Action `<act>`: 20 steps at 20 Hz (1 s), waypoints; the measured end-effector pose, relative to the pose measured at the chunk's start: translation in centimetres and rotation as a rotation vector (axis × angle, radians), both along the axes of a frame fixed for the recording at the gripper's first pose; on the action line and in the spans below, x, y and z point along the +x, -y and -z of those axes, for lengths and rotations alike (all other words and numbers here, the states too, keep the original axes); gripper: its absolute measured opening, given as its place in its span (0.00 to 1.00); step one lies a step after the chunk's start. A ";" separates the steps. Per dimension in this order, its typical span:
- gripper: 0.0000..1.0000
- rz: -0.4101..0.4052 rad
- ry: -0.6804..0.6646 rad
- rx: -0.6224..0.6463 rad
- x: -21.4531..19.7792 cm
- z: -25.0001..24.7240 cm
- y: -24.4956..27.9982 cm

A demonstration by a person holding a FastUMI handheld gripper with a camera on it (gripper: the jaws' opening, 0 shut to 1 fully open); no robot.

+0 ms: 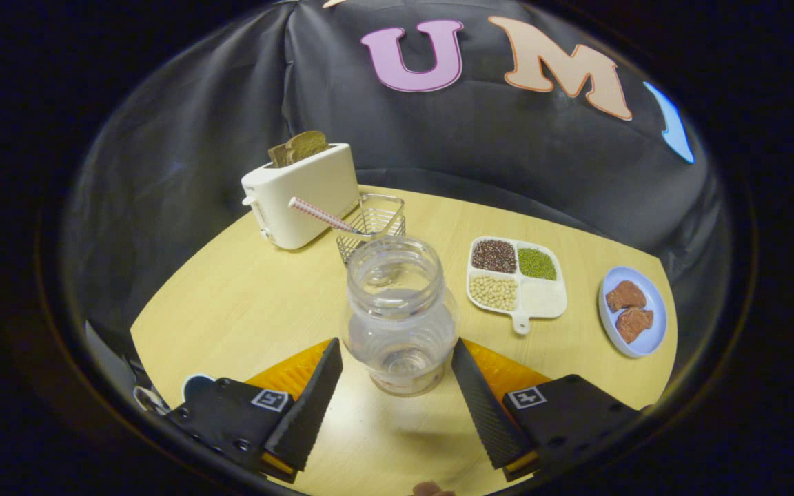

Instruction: Take the bottle from table, then pour the juice into the cup, finally place the bottle on the coaster

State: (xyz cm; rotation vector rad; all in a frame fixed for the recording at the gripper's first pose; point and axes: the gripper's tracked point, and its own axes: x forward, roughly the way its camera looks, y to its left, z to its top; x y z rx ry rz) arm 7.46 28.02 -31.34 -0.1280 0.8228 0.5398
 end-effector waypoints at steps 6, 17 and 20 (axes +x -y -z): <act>0.98 0.004 0.008 0.004 -0.4 -0.6 0.1; 0.98 0.079 0.012 0.014 -5.1 -2.5 4.2; 0.98 0.133 0.063 0.037 -5.7 -5.5 6.0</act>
